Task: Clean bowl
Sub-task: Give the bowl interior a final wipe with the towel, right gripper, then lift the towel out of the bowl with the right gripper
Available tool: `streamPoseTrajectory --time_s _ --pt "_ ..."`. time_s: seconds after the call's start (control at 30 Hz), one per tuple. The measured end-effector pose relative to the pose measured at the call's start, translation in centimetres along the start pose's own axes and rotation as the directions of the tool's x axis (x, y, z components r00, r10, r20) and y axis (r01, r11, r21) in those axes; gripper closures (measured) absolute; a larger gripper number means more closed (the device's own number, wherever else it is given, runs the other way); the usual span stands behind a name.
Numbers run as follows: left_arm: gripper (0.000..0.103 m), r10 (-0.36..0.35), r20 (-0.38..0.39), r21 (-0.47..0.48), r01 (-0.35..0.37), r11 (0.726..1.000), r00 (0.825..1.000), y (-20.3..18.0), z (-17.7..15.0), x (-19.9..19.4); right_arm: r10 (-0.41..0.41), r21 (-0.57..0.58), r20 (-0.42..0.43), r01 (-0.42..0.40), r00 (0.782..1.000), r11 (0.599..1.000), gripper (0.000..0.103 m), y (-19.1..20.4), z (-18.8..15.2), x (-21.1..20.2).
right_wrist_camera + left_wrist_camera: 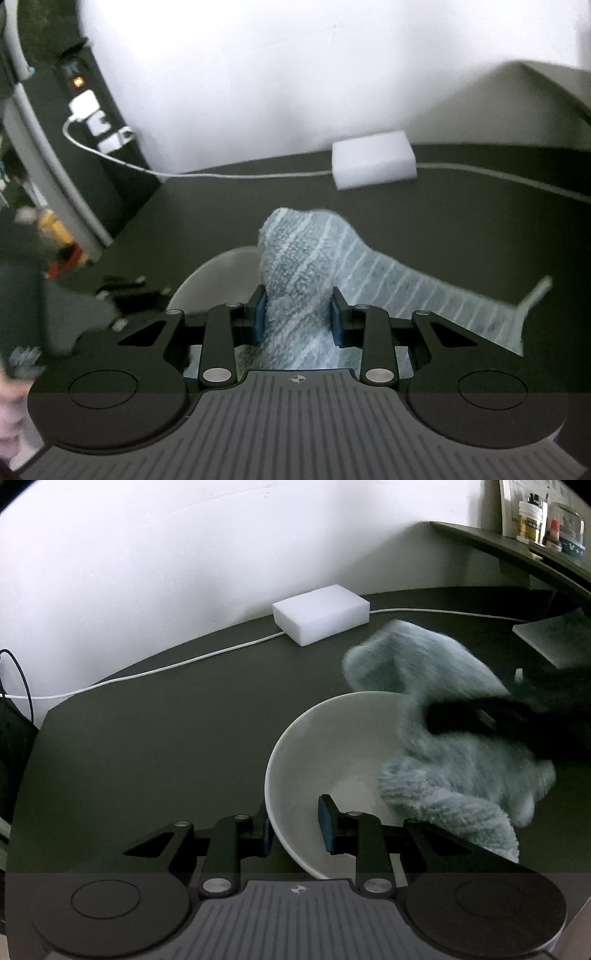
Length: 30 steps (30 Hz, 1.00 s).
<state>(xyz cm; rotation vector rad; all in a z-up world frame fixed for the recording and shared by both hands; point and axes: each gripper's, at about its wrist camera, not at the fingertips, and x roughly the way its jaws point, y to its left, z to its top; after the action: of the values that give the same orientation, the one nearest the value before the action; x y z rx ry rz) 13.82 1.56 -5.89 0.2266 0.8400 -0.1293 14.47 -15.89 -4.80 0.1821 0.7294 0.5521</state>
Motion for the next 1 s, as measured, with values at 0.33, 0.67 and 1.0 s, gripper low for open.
streamPoseTrajectory --time_s 0.33,0.67,1.0 --pt "0.076 0.026 0.011 -0.044 -0.026 0.999 1.000 -0.2 -0.1 0.1 -0.207 -0.163 0.188 0.238 0.960 0.957 0.069 1.7 0.8 -4.7" --pt "0.073 0.083 0.030 -0.080 -0.081 0.994 0.996 -0.4 0.9 0.9 -0.337 -0.454 0.118 0.353 0.934 0.818 0.069 1.2 -1.1 -2.6" --pt "0.067 0.113 0.005 -0.099 -0.112 0.989 0.994 -0.2 0.8 0.9 -0.178 -0.486 -0.076 0.119 0.981 0.866 0.049 1.3 -0.4 2.2"
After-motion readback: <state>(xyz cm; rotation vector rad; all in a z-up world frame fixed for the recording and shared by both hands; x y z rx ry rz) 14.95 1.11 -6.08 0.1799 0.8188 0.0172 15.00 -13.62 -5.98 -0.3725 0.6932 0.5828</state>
